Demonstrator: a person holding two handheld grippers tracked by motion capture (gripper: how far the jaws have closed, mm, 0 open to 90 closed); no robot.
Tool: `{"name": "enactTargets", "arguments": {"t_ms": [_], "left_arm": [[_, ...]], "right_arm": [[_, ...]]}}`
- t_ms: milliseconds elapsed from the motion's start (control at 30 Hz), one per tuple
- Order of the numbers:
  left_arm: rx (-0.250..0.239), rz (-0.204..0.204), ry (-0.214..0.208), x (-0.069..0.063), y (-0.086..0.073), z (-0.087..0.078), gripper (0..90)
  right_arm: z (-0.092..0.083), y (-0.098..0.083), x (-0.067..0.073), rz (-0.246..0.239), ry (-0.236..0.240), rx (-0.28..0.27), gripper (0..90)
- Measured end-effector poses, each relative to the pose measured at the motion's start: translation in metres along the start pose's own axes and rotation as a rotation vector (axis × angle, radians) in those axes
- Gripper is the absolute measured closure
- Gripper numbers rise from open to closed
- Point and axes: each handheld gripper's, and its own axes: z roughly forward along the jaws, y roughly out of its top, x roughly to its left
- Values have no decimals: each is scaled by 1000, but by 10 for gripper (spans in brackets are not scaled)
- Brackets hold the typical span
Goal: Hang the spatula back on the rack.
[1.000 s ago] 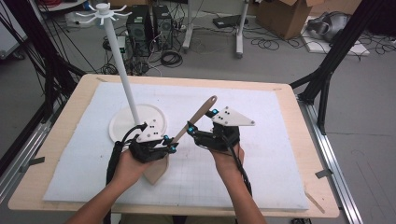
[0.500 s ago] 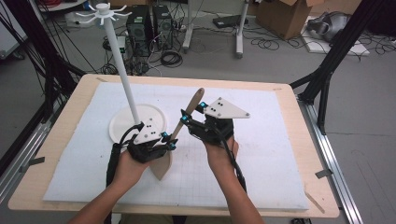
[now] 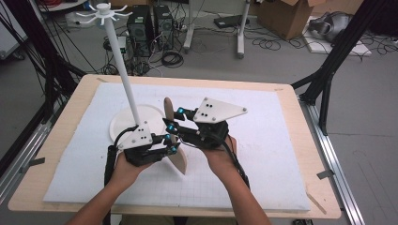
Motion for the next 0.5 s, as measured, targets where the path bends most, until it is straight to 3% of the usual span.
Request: {"name": "enactTargets", "arguments": {"t_ms": [167, 300, 500], "left_arm": [[-31, -3, -92, 7, -3, 0, 753], [-92, 18, -134, 9, -3, -3, 668], [-131, 28, -217, 12, 0, -4, 674]], "right_arm": [[1, 1, -2, -2, 68, 5, 741], [0, 0, -4, -7, 109, 10, 743], [-1, 0, -9, 8, 192, -9, 742]]}}
